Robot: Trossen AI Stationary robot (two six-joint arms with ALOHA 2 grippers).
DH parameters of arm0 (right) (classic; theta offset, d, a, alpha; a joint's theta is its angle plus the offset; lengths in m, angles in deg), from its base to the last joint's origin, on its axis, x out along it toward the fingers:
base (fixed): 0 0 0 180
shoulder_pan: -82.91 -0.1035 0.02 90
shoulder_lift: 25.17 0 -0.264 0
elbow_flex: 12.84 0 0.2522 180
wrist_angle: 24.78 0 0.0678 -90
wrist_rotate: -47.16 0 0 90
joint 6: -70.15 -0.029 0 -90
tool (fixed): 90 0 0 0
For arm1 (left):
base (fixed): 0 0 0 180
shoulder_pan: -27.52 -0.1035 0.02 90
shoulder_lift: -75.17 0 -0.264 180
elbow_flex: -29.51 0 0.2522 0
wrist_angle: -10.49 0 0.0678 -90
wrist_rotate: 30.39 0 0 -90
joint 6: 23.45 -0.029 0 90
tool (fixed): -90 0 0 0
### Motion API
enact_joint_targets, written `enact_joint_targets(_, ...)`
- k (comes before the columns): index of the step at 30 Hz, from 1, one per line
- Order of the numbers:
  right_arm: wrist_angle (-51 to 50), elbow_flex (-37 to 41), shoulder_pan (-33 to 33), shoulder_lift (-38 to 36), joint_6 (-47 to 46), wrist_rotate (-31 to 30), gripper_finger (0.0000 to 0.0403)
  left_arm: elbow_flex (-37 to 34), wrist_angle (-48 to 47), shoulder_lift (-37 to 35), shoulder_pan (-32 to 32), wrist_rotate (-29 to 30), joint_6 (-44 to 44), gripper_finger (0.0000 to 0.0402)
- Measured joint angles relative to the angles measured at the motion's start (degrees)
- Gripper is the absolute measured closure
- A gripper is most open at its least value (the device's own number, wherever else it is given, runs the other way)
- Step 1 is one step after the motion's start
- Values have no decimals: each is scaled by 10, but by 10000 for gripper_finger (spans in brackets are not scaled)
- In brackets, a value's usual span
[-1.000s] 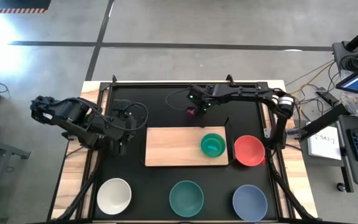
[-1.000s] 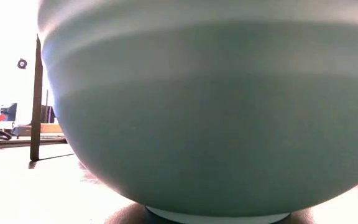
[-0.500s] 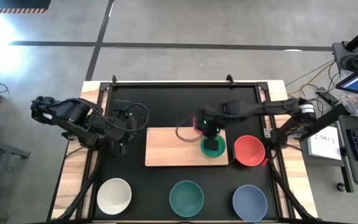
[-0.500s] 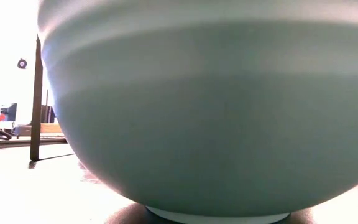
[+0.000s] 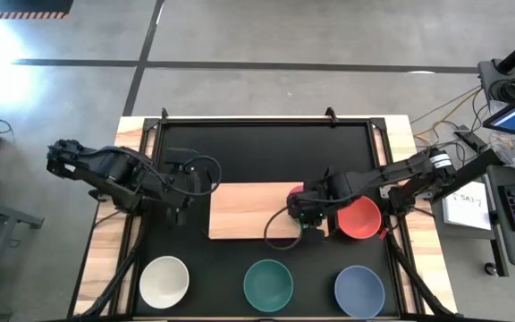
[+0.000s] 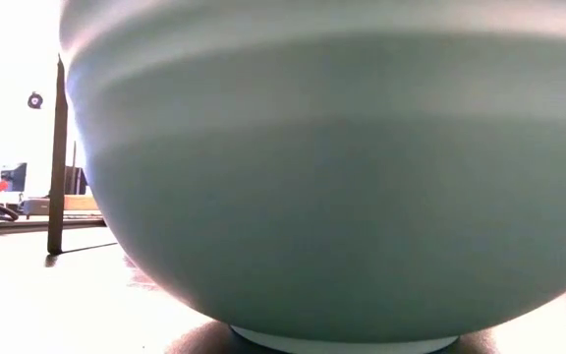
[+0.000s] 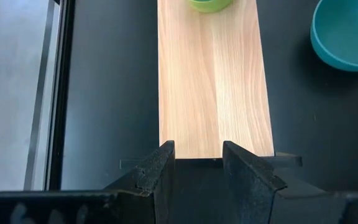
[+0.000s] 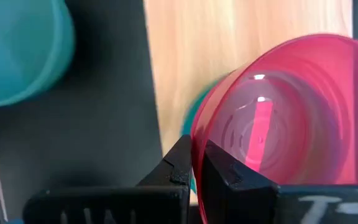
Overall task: Place and stack bowls onto a shelf
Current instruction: Stack the pink bowl on top of the blue bowl on the shelf
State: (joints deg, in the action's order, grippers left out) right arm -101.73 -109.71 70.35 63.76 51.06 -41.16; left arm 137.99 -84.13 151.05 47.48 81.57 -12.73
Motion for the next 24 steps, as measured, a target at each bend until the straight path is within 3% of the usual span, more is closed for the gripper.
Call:
enact_joint_targets(15, -14, 0, -14, 7, -31, 0, 390, 0, 3, 0, 3, 0, 6, 283)
enact_joint_targets(24, -14, 0, -14, 7, -29, -3, 326, 0, 3, 0, 3, -1, 23, 283)
